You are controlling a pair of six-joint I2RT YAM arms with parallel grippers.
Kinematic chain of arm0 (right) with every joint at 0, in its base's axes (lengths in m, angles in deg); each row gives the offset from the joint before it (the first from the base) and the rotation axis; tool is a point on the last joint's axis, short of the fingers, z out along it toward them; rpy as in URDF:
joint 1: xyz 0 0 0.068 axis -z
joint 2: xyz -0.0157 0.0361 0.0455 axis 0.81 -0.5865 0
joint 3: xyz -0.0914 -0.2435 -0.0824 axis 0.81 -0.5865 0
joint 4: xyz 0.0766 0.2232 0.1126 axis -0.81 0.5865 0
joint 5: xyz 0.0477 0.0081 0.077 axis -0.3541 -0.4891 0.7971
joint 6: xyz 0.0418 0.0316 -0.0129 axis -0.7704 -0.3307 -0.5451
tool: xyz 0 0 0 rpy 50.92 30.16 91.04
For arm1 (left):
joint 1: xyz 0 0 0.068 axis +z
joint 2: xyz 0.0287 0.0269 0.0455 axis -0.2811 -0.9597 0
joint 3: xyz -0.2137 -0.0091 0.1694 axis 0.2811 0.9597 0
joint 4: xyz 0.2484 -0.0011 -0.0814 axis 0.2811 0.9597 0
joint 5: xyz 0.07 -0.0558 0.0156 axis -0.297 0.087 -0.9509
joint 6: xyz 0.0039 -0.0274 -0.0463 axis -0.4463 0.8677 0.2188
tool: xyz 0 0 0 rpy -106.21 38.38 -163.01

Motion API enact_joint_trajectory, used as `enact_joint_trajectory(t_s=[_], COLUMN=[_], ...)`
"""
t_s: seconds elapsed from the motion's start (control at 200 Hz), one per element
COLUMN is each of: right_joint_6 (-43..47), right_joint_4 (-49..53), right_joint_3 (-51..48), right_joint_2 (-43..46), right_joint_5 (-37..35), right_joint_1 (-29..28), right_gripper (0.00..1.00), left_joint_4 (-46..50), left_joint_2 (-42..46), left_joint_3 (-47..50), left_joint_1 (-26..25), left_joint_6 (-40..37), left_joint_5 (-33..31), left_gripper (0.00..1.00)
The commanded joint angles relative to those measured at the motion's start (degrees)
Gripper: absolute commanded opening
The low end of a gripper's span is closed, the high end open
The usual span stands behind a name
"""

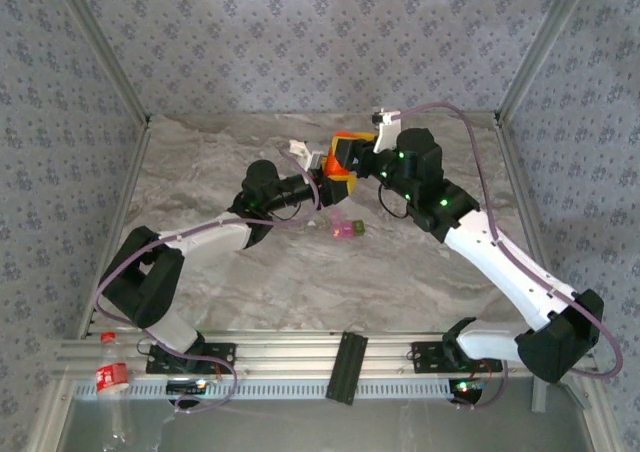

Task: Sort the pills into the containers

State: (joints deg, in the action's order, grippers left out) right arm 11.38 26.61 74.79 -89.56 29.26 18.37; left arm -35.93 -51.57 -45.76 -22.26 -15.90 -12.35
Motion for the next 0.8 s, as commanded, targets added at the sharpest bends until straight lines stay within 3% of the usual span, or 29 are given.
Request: enact_joint_trajectory(t_s=[0.0, 0.285, 0.52, 0.794], right_joint_6=[-1.72, -0.95, 0.26, 0.5], right_joint_4=[5.58, 7.02, 8.47, 12.44], right_joint_3=[0.6, 3.01, 4.8, 5.04], right_joint_2=[-0.62, 0.52, 3.84, 9.26], right_joint_5=[5.48, 5.0, 7.69, 13.78], right_joint_1=[-3.03, -2.14, -0.19, 7.37], right_gripper=[0.47, 0.64, 0.91, 0.95], left_joint_4=[-3.02, -2.32, -1.89, -1.53], left_joint_2=[3.03, 2.95, 2.89, 2.84], left_joint_3=[-1.03, -1.05, -1.02, -1.32], left_joint_1=[0.03, 0.01, 0.01, 0.0], left_joint_6=[-0.24, -0.16, -0.22, -0.45], left_joint_5=[-3.83, -4.19, -4.28, -1.28], left_gripper=[0.0, 0.0, 0.0, 0.0])
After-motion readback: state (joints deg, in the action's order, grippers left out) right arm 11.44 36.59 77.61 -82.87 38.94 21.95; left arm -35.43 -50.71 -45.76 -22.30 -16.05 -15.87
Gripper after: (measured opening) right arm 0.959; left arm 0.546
